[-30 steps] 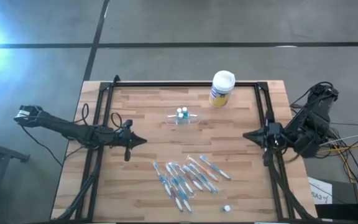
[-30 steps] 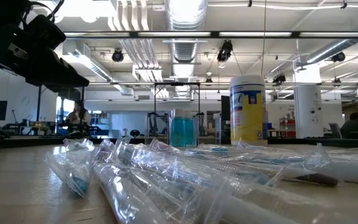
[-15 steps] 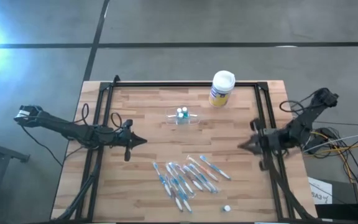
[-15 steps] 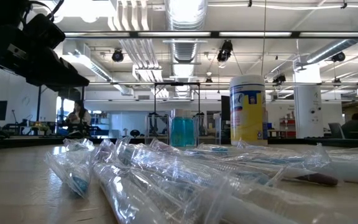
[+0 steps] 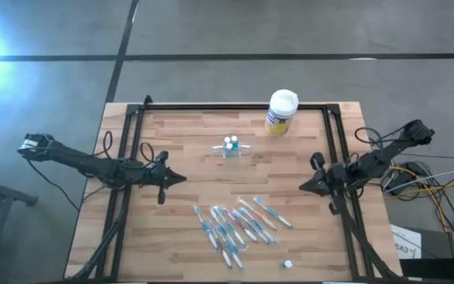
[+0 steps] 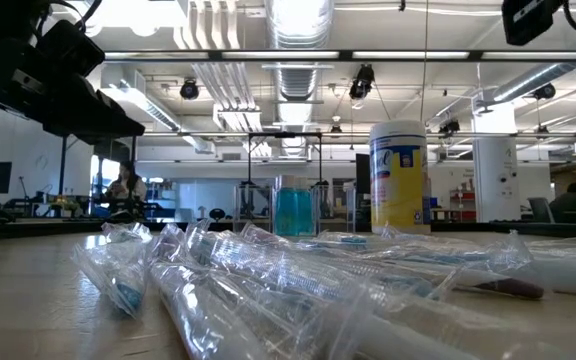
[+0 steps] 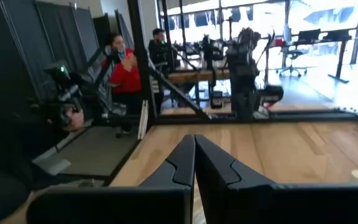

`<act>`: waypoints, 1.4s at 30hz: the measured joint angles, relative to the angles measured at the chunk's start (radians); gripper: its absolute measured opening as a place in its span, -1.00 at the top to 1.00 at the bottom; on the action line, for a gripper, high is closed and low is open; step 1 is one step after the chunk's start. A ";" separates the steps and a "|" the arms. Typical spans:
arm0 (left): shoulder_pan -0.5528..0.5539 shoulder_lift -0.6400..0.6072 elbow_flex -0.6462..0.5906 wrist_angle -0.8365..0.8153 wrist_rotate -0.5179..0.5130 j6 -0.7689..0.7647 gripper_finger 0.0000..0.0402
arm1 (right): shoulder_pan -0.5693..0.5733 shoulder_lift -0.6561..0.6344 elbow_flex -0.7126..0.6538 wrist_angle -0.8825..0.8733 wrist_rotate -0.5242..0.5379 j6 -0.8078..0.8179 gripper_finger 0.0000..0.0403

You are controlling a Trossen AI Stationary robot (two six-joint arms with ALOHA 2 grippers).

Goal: Pick & Place toothbrushing station
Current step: Put the blue mouthwash into the transparent organizer

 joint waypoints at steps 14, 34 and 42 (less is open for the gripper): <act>0.000 0.000 -0.001 0.000 0.000 0.001 0.95 | 0.000 0.001 -0.132 0.164 0.001 0.042 0.96; 0.000 0.000 -0.001 -0.007 0.000 0.005 0.95 | 0.002 0.513 0.580 -0.602 0.027 0.245 0.96; 0.000 0.000 -0.002 -0.016 0.000 0.032 0.95 | 0.025 0.909 1.029 -1.118 -0.087 0.449 0.96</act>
